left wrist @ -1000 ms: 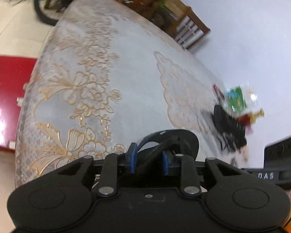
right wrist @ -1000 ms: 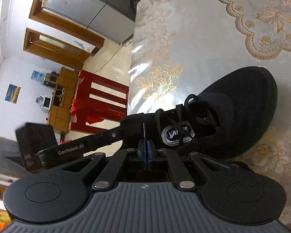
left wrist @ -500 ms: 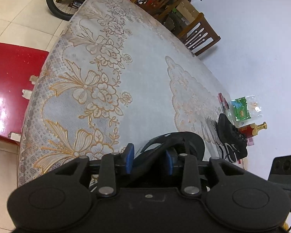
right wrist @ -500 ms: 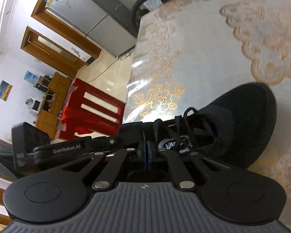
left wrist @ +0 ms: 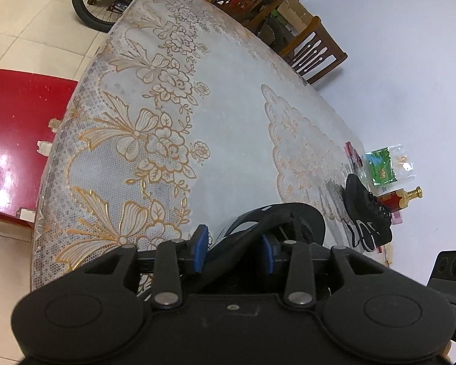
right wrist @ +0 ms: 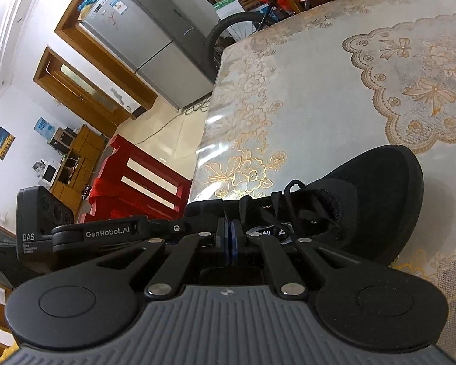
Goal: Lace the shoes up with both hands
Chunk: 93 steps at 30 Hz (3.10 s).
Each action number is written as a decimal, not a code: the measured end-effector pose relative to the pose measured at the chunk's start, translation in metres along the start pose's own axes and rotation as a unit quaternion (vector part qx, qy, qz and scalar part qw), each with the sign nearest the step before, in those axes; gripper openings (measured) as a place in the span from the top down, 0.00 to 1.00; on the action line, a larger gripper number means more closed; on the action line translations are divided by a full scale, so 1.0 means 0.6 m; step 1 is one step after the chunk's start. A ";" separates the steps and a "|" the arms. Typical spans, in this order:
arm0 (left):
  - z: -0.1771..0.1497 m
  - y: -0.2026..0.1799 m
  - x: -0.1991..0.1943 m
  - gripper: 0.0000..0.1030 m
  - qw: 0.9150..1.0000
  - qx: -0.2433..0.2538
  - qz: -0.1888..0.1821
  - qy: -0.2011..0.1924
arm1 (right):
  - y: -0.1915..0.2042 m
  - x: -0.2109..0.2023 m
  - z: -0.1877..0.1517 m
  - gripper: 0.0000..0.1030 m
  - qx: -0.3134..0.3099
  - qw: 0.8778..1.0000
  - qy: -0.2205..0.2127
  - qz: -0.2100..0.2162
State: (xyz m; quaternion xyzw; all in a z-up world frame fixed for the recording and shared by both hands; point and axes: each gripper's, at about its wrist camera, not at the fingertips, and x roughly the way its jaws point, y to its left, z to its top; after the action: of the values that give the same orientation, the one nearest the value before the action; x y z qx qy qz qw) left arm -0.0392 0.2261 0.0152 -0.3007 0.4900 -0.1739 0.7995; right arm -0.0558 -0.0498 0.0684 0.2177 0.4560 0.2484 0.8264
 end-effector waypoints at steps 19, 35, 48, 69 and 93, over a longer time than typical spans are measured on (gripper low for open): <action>-0.008 -0.013 0.001 0.67 1.000 0.023 0.001 0.006 | 0.040 -0.005 0.030 0.80 -0.146 0.989 0.028 -0.007; -0.025 -0.015 0.001 0.67 0.999 0.033 -0.014 -0.005 | 0.154 0.120 0.016 0.81 -0.529 0.792 0.296 -0.076; -0.007 0.012 0.003 0.66 0.999 -0.016 -0.029 -0.002 | 0.100 0.037 -0.010 0.95 -0.249 0.959 0.054 -0.127; -0.009 0.011 0.004 0.65 1.000 -0.011 -0.028 0.005 | 0.077 0.063 0.007 0.95 -0.108 0.984 0.049 -0.131; -0.011 0.010 0.006 0.63 1.000 -0.011 -0.024 0.005 | 0.071 0.047 0.004 0.95 -0.089 0.990 0.033 -0.107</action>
State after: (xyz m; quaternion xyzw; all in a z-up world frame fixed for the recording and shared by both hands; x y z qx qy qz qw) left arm -0.0436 0.2263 0.0066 -0.3198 0.4883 -0.1890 0.7897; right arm -0.0501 -0.0001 0.0763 0.0850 0.4801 0.2048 0.8487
